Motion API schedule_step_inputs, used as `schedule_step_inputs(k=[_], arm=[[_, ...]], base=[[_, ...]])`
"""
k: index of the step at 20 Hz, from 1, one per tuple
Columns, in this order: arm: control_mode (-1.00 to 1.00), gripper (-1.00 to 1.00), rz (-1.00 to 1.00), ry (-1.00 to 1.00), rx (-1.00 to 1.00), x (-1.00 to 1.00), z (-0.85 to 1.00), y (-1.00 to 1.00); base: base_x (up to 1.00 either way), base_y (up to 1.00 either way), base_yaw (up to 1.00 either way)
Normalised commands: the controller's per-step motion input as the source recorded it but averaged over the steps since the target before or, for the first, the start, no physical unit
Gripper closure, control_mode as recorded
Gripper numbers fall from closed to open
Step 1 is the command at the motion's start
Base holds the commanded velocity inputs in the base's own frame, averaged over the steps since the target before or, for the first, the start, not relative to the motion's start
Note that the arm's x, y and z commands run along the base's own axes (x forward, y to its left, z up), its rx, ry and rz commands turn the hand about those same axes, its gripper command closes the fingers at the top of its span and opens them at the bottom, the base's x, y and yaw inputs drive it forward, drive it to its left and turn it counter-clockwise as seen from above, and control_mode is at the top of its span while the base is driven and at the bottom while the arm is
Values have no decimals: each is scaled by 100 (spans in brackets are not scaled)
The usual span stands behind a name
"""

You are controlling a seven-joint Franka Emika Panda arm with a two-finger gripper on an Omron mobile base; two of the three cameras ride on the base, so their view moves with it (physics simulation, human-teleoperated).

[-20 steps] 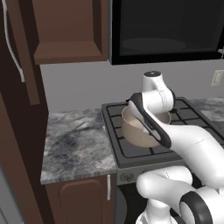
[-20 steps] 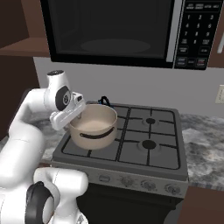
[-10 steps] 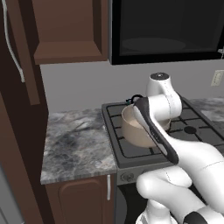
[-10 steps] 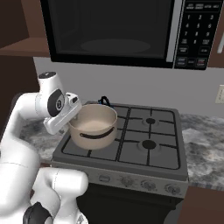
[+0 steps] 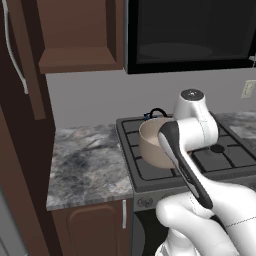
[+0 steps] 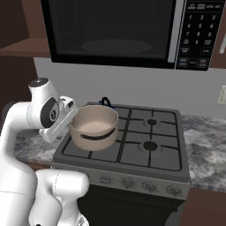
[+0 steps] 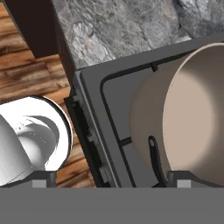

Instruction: Pick the kettle from the cabinet and place it on a stove burner. Then pick the pot from the counter and place it on another stove burner. Finally, turn both burners on.

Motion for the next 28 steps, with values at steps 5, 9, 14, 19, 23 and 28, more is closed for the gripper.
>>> schedule_step_inputs(k=[5, 9, 14, 19, 23, 28], arm=[[100, -100, 0, 0, 0, 0, 0, 2], [100, -100, 0, 0, 0, 0, 0, 0], [100, -100, 0, 0, 0, 0, 0, 0], [100, -100, 0, 0, 0, 0, 0, 0], [100, -100, 0, 0, 0, 0, 0, 0], [100, -100, 0, 0, 0, 0, 0, 0]], base=[[-3, 0, 0], [-35, -12, 0], [-30, -23, 0], [-18, -35, 0], [-21, -40, -2], [-23, -46, -3]])
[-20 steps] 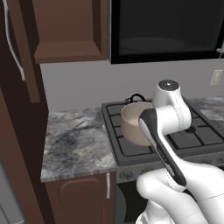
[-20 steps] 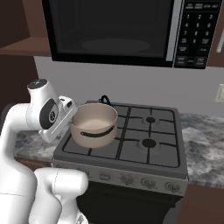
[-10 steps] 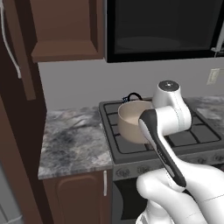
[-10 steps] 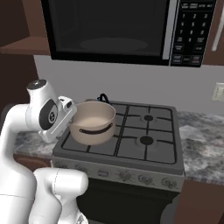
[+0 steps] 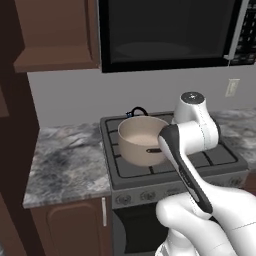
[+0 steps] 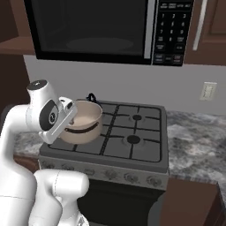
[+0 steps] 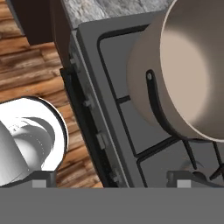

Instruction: Pick the kettle from the cabinet and place it on a stove burner. Then pick the pot from the counter and place it on another stove burner. Finally, turn both burners on.

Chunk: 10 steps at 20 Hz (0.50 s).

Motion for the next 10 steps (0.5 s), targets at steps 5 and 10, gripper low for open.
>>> schedule_step_inputs(k=[5, 10], arm=[[100, -100, 0, 0, 0, 0, 0, 0], [100, -100, 0, 0, 0, 0, 0, 0]], base=[[-25, -49, -3], [-22, -49, -3]])
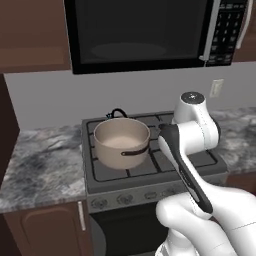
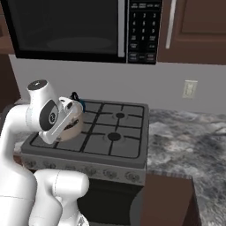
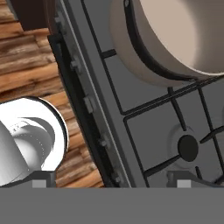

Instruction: Pick the kettle from the cabinet and place it on a stove burner. Then pick the pot from the counter and place it on another stove burner. Finally, turn both burners on.

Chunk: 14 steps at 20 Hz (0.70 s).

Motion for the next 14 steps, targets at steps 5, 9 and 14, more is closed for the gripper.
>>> schedule_step_inputs(k=[5, 9, 14], arm=[[100, -100, 0, 0, 0, 0, 0, 0], [100, -100, 0, 0, 0, 0, 0, 0], [100, -100, 0, 0, 0, 0, 0, 0]], base=[[-17, -51, -3], [-10, -50, -3], [-2, -48, -2]])
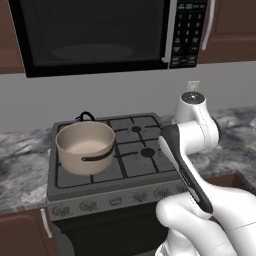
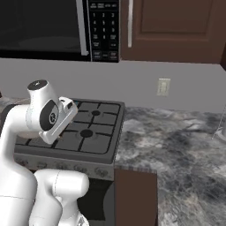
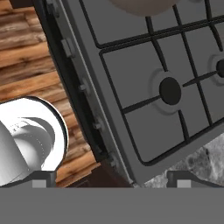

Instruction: Pick the kettle from the cabinet and place it on a stove burner. Then pick the pot from the counter and place it on another stove burner. Finally, turn both burners on.

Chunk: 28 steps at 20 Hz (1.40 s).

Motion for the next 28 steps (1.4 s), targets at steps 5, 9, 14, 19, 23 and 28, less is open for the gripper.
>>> schedule_step_inputs(k=[5, 9, 14, 19, 23, 28], arm=[[100, -100, 0, 0, 0, 0, 0, 0], [100, -100, 0, 0, 0, 0, 0, 0], [100, -100, 0, 0, 0, 0, 0, 0], [100, -100, 0, 0, 0, 0, 0, 0], [100, -100, 0, 0, 0, 0, 0, 0], [100, -100, 0, 0, 0, 0, 0, 0]], base=[[0, -36, 3], [3, -16, 15], [13, -21, 15], [24, -25, 12], [44, -19, 10], [46, -17, 9]])
